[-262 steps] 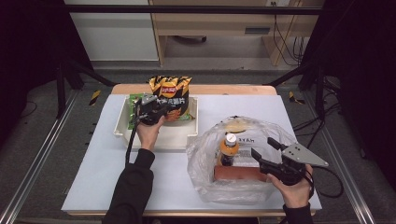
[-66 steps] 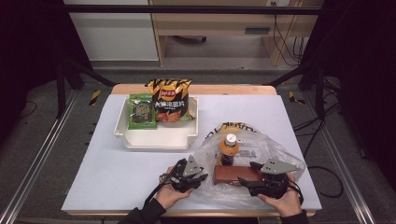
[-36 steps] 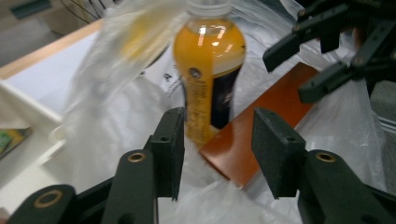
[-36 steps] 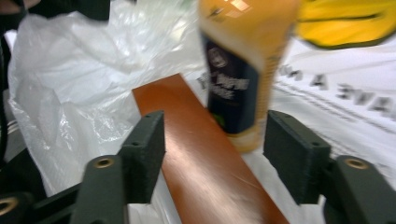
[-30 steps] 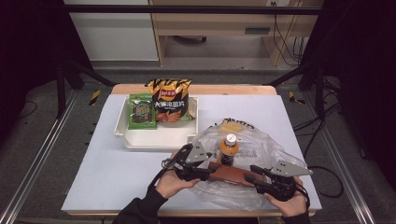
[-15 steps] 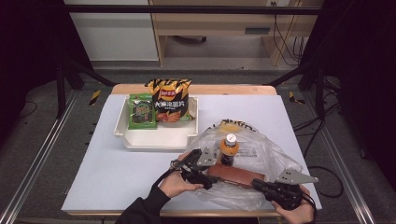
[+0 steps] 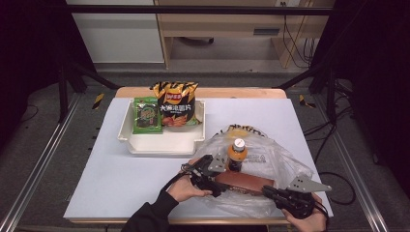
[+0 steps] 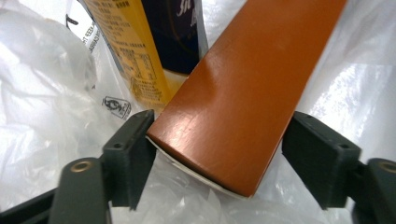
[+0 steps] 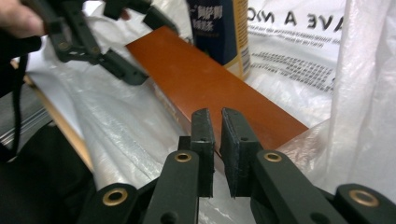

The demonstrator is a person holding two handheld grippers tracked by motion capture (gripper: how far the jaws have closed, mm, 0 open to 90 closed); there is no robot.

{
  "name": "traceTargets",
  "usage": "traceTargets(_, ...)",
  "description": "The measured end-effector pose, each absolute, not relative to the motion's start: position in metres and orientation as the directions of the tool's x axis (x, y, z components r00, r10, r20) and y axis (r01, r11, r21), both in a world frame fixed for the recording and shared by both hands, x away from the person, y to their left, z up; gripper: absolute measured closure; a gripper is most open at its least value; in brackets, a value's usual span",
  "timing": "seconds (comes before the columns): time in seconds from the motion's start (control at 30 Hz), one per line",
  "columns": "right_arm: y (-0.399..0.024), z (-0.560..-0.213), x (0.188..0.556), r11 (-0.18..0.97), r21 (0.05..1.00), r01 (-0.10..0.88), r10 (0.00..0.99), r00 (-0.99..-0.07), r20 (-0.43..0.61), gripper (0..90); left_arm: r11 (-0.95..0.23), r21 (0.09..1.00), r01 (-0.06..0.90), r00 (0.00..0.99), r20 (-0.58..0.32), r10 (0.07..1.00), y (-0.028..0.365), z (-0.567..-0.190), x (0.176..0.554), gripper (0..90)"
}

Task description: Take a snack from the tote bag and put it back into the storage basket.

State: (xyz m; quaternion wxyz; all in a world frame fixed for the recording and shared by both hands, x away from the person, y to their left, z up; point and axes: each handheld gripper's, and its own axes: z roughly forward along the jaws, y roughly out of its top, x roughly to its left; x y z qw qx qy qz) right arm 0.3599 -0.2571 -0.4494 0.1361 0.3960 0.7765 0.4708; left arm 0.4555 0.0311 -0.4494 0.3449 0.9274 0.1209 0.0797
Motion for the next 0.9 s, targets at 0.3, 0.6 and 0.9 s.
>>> traceTargets(0.3, -0.251, -0.461, 0.37, 0.244, 0.843, 0.48, 0.781, -0.612, 0.122, 79.4, -0.718, 0.674, 0.173, 0.953, 0.068, 0.294, 0.041, -0.45, 0.44, 39.4)
traceTargets(0.6, -0.263, -0.45, 0.365, 0.211, 0.861, 0.463, 0.821, -0.561, 0.101, 84.8, -0.71, 0.687, 0.157, 0.954, 0.08, 0.288, 0.026, -0.438, 0.445, 31.2)
traceTargets(0.9, -0.262, -0.457, 0.368, 0.229, 0.846, 0.482, 0.829, -0.552, 0.09, 85.6, -0.744, 0.647, 0.168, 0.965, 0.047, 0.258, 0.004, -0.447, 0.454, 34.3)
